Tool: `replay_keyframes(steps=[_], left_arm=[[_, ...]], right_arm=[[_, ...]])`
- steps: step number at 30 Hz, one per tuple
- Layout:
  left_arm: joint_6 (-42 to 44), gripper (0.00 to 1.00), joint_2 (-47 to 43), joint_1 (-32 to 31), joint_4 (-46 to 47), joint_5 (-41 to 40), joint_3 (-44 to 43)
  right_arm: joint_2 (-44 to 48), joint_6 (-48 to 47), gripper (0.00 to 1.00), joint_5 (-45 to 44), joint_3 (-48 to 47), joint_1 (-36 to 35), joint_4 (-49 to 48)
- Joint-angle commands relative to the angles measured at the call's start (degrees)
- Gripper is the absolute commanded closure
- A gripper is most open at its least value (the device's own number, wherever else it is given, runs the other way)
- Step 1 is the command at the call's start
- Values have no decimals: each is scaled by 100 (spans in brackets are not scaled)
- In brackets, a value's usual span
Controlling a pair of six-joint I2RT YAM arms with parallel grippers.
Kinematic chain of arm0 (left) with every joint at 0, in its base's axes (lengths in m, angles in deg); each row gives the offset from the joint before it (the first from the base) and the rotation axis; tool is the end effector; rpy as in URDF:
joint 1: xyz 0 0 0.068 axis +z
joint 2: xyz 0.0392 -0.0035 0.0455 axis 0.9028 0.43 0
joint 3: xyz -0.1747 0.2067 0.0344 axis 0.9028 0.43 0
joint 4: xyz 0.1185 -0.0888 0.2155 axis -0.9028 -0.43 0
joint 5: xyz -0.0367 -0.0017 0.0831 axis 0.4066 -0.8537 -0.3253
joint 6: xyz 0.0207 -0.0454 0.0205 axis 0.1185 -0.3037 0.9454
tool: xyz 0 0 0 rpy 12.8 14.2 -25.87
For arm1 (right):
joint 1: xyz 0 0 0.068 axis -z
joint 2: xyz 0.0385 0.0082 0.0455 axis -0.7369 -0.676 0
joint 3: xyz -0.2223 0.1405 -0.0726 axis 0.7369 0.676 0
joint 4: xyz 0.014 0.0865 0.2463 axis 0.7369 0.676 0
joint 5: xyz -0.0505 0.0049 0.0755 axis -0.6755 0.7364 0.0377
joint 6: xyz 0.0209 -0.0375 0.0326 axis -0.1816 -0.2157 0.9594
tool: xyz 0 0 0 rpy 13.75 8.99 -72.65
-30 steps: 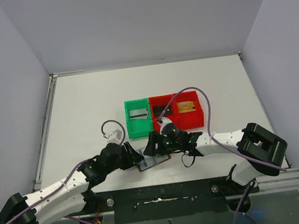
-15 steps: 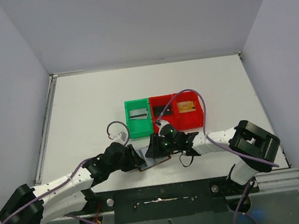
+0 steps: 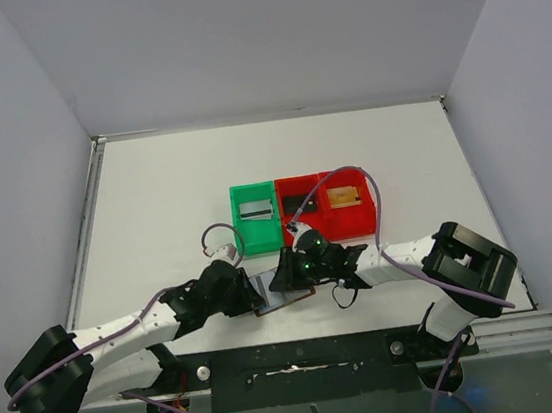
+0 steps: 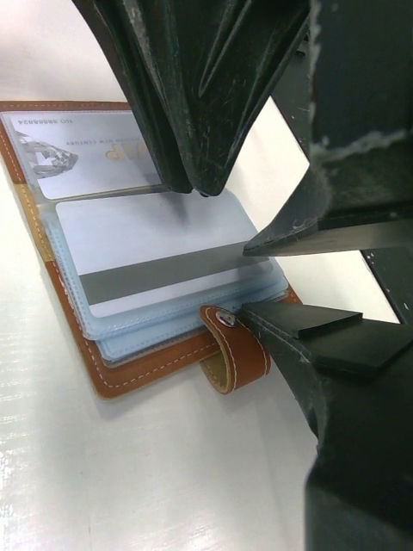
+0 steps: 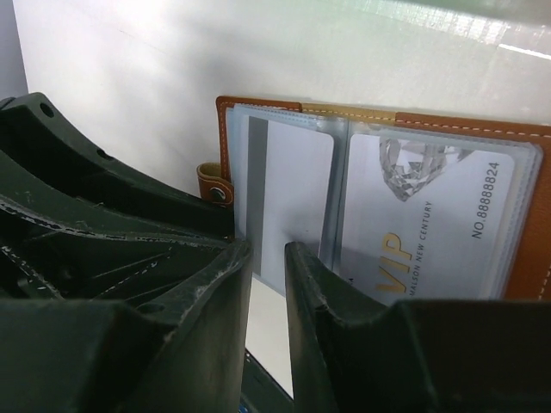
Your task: Take the credit cards out of the card holder
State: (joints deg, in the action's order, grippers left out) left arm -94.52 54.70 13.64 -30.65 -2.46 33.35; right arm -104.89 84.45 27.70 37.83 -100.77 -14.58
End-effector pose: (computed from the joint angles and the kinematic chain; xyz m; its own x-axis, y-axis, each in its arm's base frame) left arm 0.1207 -0.1473 0.1423 -0.8979 -0.2283 -0.3763 0.0233 0.8292 -0.5584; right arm 0.1680 0.2371 0.1440 -0.9492 0.1246 -0.2890 -0.1285 0.6847 0.7174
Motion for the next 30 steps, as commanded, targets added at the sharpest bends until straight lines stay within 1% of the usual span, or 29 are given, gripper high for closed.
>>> replay_keyframes(steps=[1, 8, 13, 18, 23, 30], left_arm=[[177, 73, 144, 12, -86, -205, -229], [204, 75, 218, 18, -142, -312, -221], [267, 76, 296, 18, -159, -287, -227], [341, 79, 479, 18, -136, -259, -287], [378, 83, 658, 15, -114, -249, -319], [397, 86, 709, 17, -111, -285, -275]], right_arm=[[124, 108, 75, -66, -13, 8, -223], [452, -170, 71, -618, -267, 4, 690], [276, -357, 69, -804, -572, 4, 1322], [-19, -397, 70, -735, -799, -93, 1403], [-245, -277, 71, -1013, -1003, -182, 1805], [-85, -211, 71, -1159, -928, -233, 1923]])
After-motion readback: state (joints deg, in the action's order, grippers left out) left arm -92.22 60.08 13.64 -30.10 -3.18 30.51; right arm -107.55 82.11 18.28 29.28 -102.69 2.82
